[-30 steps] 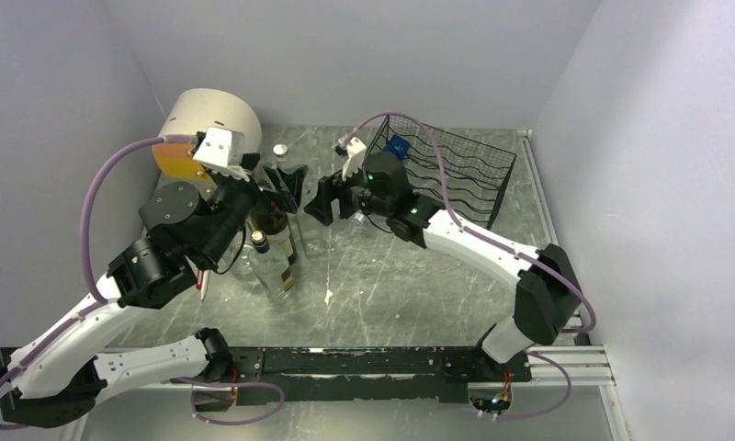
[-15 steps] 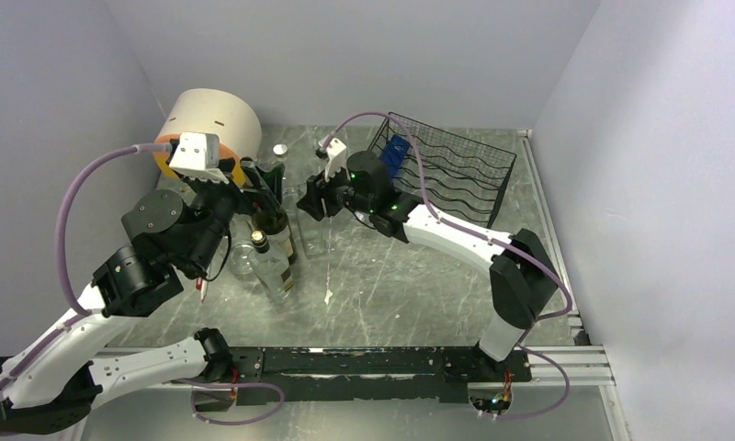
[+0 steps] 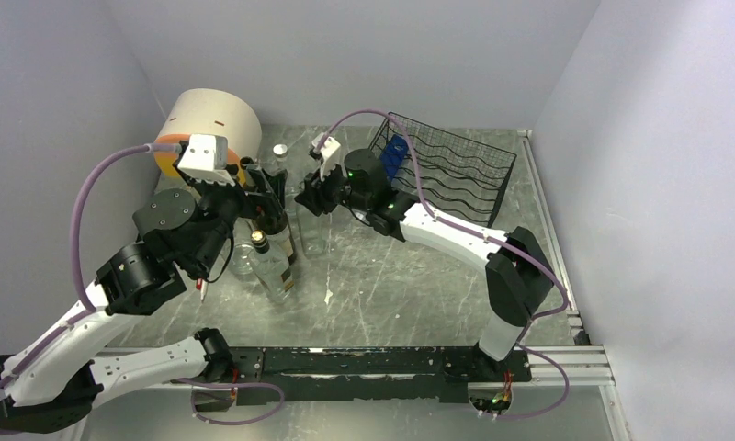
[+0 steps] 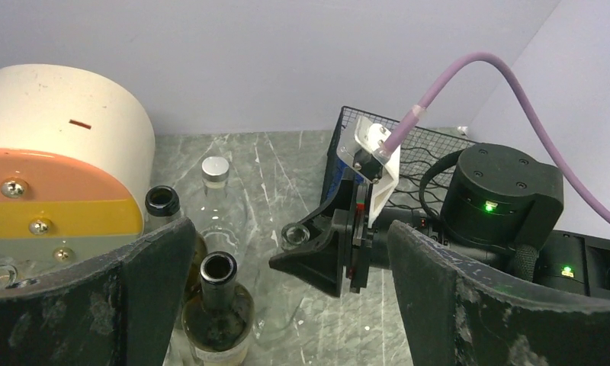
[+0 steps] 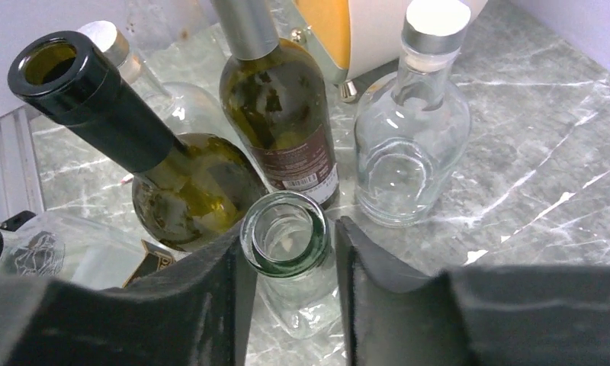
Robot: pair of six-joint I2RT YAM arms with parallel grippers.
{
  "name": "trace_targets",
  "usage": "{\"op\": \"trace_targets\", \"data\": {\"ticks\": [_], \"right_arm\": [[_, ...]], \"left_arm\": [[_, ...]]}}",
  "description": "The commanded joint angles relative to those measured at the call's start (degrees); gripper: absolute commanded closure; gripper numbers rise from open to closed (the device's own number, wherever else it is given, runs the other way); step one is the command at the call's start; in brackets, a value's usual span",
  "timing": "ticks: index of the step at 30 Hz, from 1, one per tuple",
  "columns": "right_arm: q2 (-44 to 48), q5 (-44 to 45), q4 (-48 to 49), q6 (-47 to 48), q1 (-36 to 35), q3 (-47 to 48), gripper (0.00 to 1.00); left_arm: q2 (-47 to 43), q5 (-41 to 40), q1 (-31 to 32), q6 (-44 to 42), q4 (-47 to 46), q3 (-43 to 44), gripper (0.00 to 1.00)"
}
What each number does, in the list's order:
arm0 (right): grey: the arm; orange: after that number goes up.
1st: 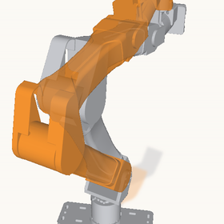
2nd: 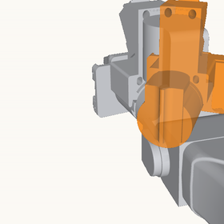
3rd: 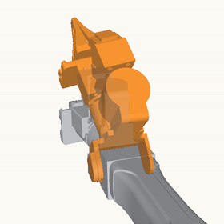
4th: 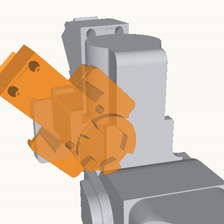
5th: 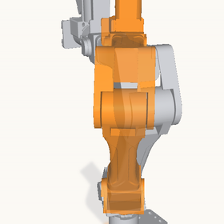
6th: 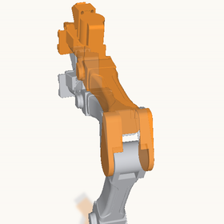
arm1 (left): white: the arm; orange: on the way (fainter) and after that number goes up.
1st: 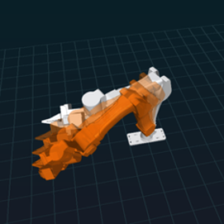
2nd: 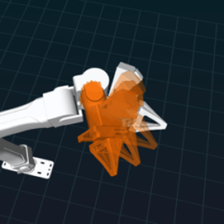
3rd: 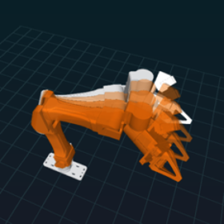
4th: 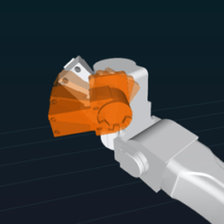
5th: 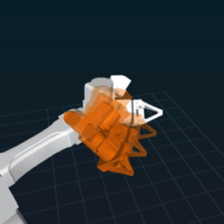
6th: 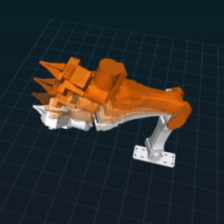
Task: Put the wine bottle on the wine rack
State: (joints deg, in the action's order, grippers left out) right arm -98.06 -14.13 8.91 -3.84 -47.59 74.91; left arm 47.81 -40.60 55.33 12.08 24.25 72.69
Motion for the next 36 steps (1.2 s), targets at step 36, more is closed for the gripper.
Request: {"op": "trace_targets", "data": {"ticks": [36], "right_arm": [[43.76, 25.18, -33.87, -7.08, -0.25, -4.51, 1.0]], "left_arm": [[19.36, 55.85, 0.13, -14.81, -31.37, -20.74, 0.0]]}}
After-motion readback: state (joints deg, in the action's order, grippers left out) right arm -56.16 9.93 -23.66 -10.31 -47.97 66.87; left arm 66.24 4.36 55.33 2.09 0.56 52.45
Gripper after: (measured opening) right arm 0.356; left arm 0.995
